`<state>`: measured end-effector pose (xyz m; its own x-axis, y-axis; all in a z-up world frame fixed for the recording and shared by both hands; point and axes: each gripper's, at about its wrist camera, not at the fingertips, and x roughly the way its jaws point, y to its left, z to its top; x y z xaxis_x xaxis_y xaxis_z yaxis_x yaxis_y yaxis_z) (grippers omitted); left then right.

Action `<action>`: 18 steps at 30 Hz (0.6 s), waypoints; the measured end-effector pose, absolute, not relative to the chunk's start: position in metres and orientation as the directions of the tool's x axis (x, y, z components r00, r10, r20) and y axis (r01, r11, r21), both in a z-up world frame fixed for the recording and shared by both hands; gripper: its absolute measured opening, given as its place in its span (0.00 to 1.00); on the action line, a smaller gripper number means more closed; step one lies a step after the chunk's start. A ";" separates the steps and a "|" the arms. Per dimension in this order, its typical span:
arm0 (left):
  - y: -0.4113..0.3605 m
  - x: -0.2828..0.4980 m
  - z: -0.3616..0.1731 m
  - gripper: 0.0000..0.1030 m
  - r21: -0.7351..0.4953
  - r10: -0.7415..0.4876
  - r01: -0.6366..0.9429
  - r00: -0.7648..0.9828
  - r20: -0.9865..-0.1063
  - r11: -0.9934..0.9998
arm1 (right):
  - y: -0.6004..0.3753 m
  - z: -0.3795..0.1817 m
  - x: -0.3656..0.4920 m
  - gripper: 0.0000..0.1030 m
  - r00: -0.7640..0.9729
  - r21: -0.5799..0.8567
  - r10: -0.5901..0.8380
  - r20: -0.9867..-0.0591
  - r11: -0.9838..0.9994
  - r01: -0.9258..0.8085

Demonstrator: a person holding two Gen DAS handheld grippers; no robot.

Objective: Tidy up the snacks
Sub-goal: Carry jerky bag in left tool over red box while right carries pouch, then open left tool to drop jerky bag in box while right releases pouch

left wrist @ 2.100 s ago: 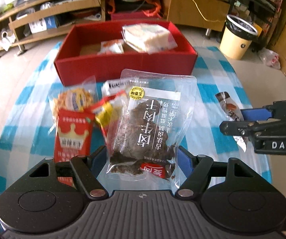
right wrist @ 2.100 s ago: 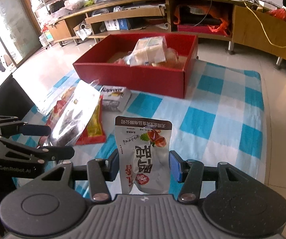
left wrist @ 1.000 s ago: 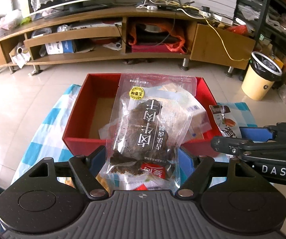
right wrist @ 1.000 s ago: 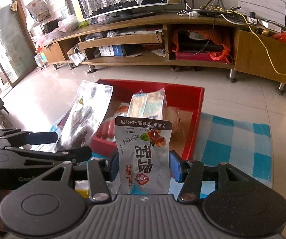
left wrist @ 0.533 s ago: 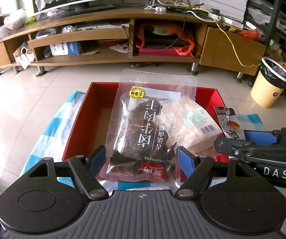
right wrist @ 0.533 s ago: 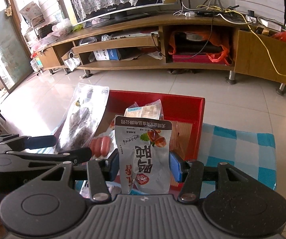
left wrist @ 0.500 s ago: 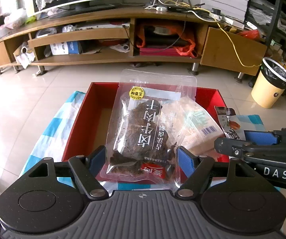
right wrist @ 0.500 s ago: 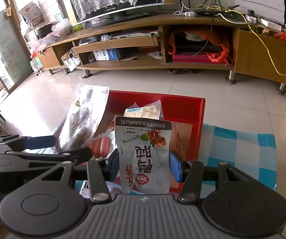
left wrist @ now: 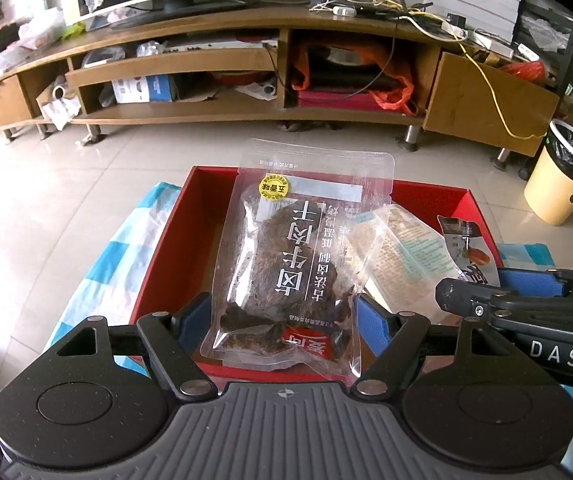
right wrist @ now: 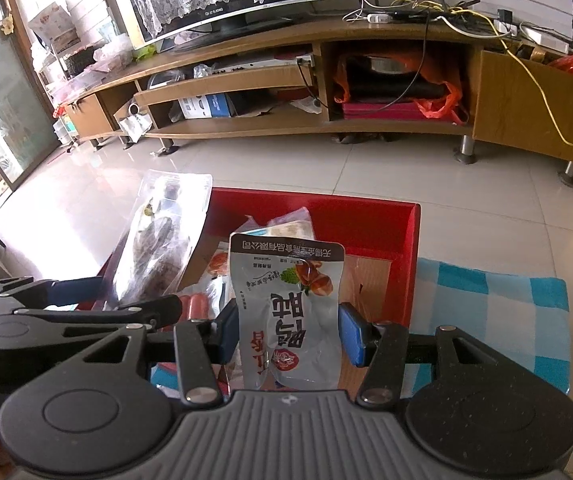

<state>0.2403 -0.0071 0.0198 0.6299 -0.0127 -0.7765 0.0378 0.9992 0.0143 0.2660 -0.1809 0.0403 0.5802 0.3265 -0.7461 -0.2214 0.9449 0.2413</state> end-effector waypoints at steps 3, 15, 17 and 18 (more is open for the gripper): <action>-0.007 0.243 0.016 0.79 0.015 -0.008 0.031 0.625 -0.780 0.999 | -0.180 0.038 0.269 0.50 0.578 0.240 0.324 -0.749 0.946 -0.219; -0.012 0.260 0.000 0.81 0.050 0.040 0.000 0.598 -0.801 0.999 | -0.172 0.031 0.280 0.51 0.587 0.213 0.304 -0.750 0.952 -0.221; -0.011 0.263 -0.004 0.81 0.054 0.046 -0.004 0.590 -0.806 0.999 | -0.171 0.030 0.282 0.51 0.590 0.209 0.304 -0.748 0.952 -0.225; -0.011 0.264 -0.005 0.81 0.056 0.049 -0.007 0.587 -0.808 0.998 | -0.170 0.030 0.284 0.51 0.591 0.209 0.304 -0.747 0.952 -0.225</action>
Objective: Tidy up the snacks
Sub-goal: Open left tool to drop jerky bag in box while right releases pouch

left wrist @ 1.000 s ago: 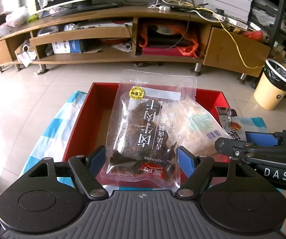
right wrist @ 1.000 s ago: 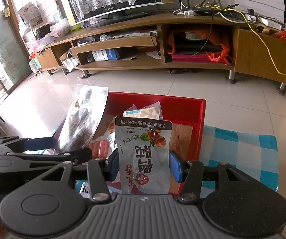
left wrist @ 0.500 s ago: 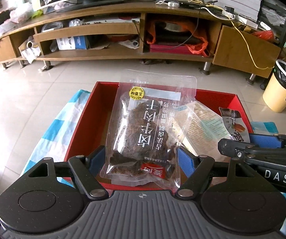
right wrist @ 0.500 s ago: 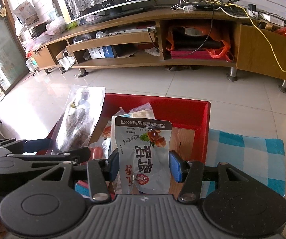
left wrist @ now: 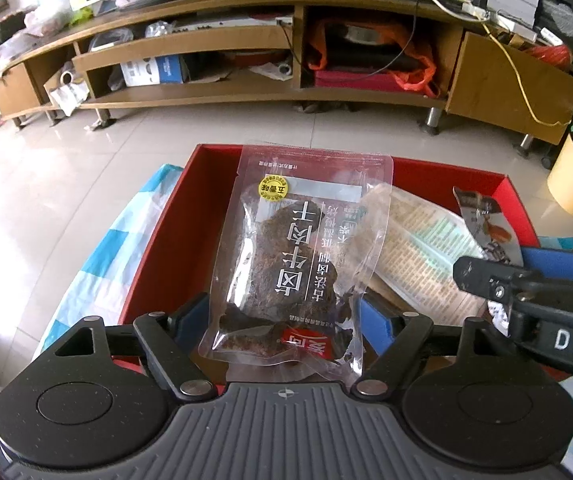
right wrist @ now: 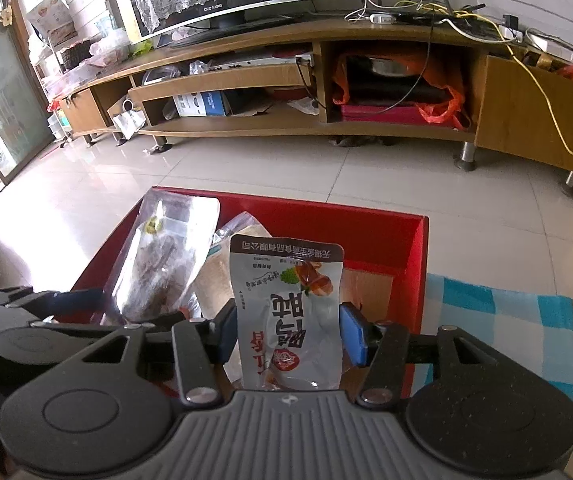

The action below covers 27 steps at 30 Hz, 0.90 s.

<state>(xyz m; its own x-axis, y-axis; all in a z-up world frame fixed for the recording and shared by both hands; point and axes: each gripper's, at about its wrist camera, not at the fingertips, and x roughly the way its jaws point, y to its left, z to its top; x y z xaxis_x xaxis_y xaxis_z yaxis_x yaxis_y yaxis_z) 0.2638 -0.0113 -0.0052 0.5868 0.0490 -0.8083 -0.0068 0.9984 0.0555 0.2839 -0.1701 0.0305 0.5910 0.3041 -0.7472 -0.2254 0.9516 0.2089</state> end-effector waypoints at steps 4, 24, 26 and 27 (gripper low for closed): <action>-0.011 0.268 -0.009 0.83 0.060 0.055 -0.011 0.580 -0.813 0.998 | -0.169 0.029 0.291 0.53 0.595 0.211 0.307 -0.743 0.951 -0.226; -0.007 0.278 -0.016 0.94 0.129 0.134 -0.050 0.572 -0.809 0.990 | -0.153 0.020 0.311 0.57 0.599 0.160 0.287 -0.748 0.953 -0.257; -0.008 0.277 -0.014 0.95 0.137 0.140 -0.049 0.582 -0.801 0.989 | -0.155 0.022 0.312 0.58 0.599 0.165 0.284 -0.749 0.955 -0.247; -0.008 0.276 -0.012 0.95 0.136 0.139 -0.049 0.584 -0.799 0.989 | -0.156 0.022 0.312 0.58 0.598 0.170 0.287 -0.749 0.955 -0.245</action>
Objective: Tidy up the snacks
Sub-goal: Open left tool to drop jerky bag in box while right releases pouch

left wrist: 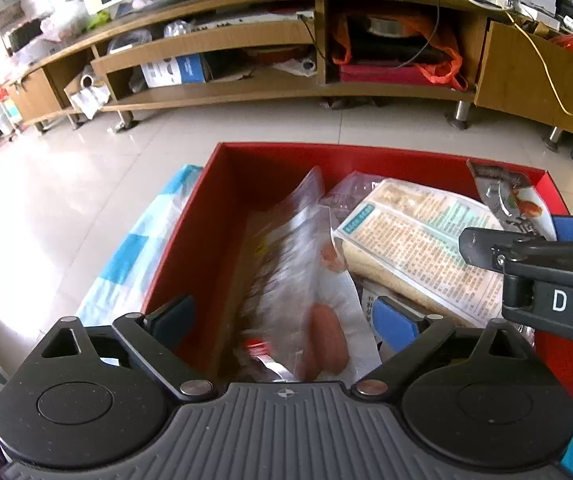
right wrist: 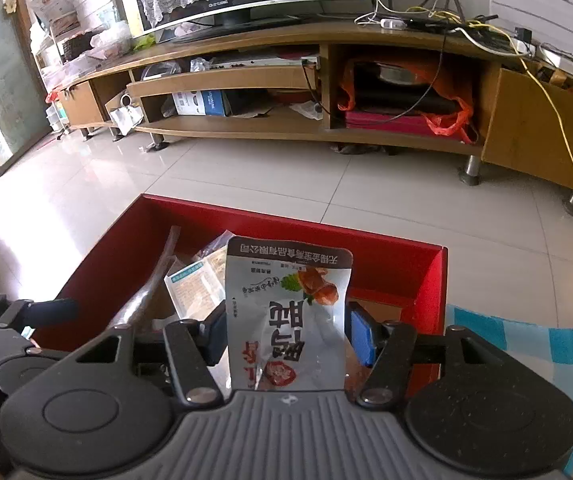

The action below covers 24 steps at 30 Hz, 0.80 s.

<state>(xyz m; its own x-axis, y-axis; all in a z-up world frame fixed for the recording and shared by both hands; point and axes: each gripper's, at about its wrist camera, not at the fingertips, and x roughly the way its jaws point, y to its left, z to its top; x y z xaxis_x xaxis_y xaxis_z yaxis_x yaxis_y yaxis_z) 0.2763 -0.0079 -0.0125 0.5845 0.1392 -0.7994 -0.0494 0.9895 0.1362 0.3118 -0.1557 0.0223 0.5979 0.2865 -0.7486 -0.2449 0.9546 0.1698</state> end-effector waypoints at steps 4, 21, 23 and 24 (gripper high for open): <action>-0.007 0.275 -0.010 0.95 0.133 0.140 -0.056 0.587 -0.798 0.990 | -0.157 0.025 0.310 0.59 0.608 0.167 0.281 -0.743 0.957 -0.238; -0.001 0.258 0.016 0.95 0.098 0.114 -0.061 0.632 -0.767 0.993 | -0.164 0.057 0.284 0.59 0.651 0.163 0.276 -0.707 0.960 -0.229; 0.000 0.252 0.020 0.96 0.097 0.111 -0.057 0.639 -0.762 0.994 | -0.162 0.061 0.277 0.59 0.653 0.167 0.283 -0.703 0.957 -0.235; 0.000 0.248 0.023 0.96 0.100 0.112 -0.055 0.643 -0.758 0.993 | -0.161 0.064 0.272 0.60 0.654 0.170 0.288 -0.700 0.956 -0.239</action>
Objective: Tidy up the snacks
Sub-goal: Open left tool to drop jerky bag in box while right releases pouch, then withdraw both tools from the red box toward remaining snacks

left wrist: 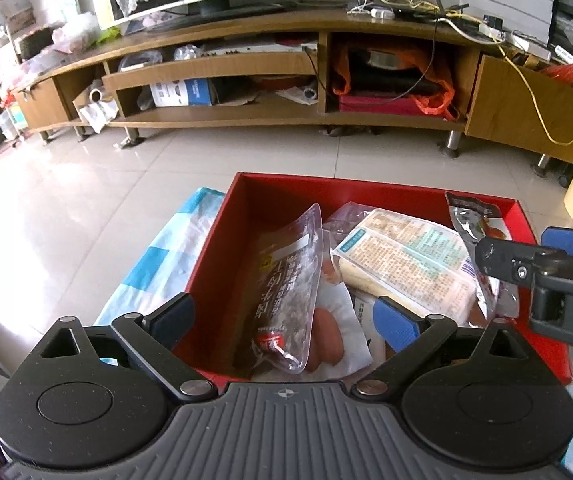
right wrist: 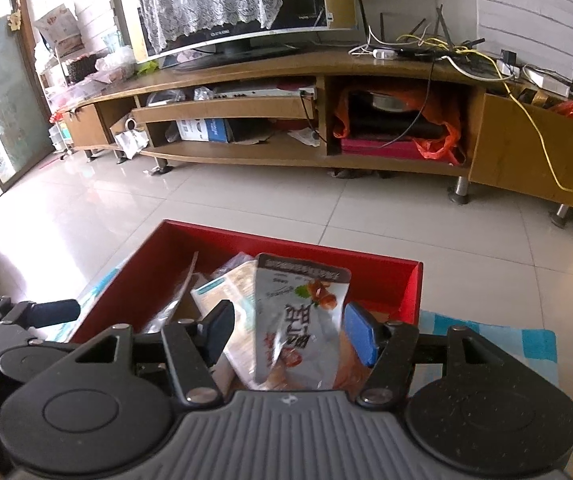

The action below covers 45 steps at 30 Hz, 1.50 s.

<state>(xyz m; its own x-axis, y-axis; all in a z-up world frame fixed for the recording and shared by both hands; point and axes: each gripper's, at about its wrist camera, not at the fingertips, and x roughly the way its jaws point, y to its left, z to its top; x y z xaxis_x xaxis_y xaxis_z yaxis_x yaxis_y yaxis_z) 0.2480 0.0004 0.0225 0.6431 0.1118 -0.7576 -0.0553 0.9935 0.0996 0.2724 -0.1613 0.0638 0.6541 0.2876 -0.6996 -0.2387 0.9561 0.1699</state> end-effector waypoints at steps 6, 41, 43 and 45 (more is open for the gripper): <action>0.004 0.229 0.032 0.96 0.137 0.135 -0.049 0.666 -0.734 0.989 | -0.153 0.074 0.249 0.64 0.660 0.174 0.311 -0.684 0.948 -0.266; 0.068 0.100 -0.023 0.99 0.132 0.116 0.000 0.482 -0.868 0.991 | -0.118 0.034 0.146 0.64 0.478 0.154 0.348 -0.806 0.904 -0.399; 0.063 0.101 -0.028 0.99 0.155 0.128 0.016 0.483 -0.866 0.988 | -0.121 0.032 0.146 0.64 0.471 0.161 0.349 -0.810 0.905 -0.395; 0.062 0.104 -0.034 0.99 0.164 0.135 0.021 0.470 -0.872 0.986 | -0.124 0.029 0.147 0.65 0.456 0.177 0.358 -0.814 0.903 -0.392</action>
<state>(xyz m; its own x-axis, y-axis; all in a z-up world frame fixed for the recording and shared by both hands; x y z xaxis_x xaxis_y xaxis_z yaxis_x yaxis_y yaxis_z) 0.1044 0.0620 -0.0344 0.4704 0.1353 -0.8720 0.0212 0.9862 0.1645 0.1470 -0.1240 0.0293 0.4564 0.3585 -0.8143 -0.3925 0.9025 0.1773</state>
